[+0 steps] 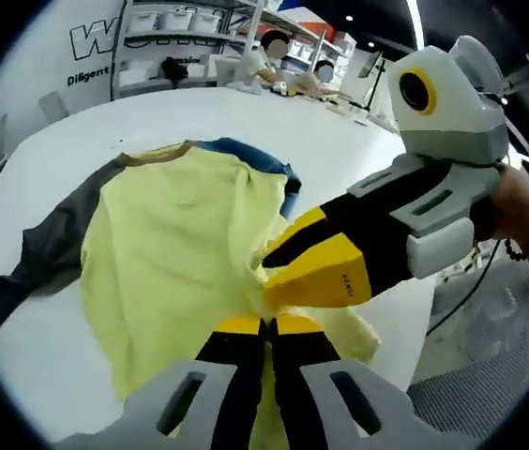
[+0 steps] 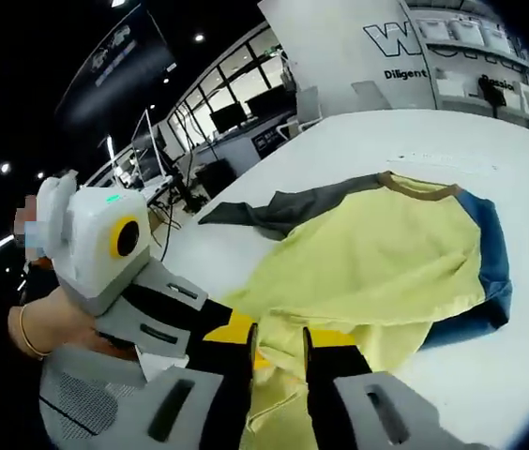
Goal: Fold the garment on the visible template until the final outline fits inside the template.
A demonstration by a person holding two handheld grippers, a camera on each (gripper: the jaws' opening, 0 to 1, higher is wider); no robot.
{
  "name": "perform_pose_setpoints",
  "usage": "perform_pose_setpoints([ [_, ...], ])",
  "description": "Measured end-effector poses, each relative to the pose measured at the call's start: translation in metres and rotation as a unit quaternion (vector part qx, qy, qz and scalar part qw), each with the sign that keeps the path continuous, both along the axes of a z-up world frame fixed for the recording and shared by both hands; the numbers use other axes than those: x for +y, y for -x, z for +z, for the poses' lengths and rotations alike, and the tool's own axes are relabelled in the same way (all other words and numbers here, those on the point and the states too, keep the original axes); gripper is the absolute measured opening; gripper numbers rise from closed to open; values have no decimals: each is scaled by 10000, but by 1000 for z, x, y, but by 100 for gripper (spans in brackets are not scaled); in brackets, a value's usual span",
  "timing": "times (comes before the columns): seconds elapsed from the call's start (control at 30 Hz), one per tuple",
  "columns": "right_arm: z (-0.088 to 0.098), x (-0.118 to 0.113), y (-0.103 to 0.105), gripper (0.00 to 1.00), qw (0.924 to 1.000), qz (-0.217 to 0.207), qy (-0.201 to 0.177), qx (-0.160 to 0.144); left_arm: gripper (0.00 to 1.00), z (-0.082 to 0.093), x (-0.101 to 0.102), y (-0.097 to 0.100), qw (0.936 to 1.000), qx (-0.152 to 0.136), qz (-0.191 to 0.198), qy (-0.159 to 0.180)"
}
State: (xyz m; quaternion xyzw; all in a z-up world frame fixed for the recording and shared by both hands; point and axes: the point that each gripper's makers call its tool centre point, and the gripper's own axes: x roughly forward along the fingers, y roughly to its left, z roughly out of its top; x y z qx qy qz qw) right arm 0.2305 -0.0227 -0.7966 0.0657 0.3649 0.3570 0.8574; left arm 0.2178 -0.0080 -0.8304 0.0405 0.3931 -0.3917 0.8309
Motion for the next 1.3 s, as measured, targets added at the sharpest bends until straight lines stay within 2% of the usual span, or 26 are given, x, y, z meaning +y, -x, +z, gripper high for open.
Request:
perform_pose_setpoints([
  [0.07, 2, -12, -7, 33, 9997, -242, 29, -92, 0, 1, 4, -4, 9999, -12, 167, 17],
  [0.13, 2, -36, -16, 43, 9978, -642, 92, -98, 0, 4, 9, -9, 9994, -17, 325, 102],
  [0.27, -4, -73, -24, 51, 9940, -1093, 44, 23, 0, 8, 17, -16, 9975, 33, 638, 307],
  [0.37, -9, -95, -31, 54, 9901, -1397, 98, -21, 0, 8, 23, -20, 9963, 32, 778, 359],
  [0.43, -18, -111, -35, 53, 9865, -1612, 289, 22, 0, 9, 27, -23, 9954, 35, 875, 390],
  [0.57, -34, -128, -45, 51, 9812, -1878, 432, 45, 0, 13, 33, -29, 9925, -9, 1113, 499],
  [0.6, -41, -136, -49, 51, 9777, -2033, 523, 77, 0, 15, 35, -31, 9915, -46, 1186, 527],
  [0.67, -46, -139, -53, 48, 9761, -2088, 599, 54, 0, 18, 38, -35, 9899, -144, 1296, 564],
  [0.77, -44, -137, -60, 38, 9760, -2142, 398, -16, 0, 17, 40, -36, 9888, -131, 1373, 578],
  [0.87, -50, -143, -65, 35, 9716, -2259, 703, -26, 0, 20, 44, -40, 9845, -167, 1594, 716],
  [0.97, -54, -144, -69, 35, 9691, -2339, 782, 14, 0, 23, 49, -44, 9819, -277, 1740, 695],
  [1.1, -67, -148, -69, 23, 9652, -2419, 989, 137, 0, 28, 55, -47, 9790, -332, 1856, 779],
  [1.13, -62, -149, -73, 21, 9635, -2514, 922, 18, 0, 28, 55, -47, 9789, -332, 1861, 782],
  [1.3, -63, -151, -76, 8, 9598, -2609, 1038, -10, 0, 27, 57, -47, 9787, -318, 1868, 788],
])
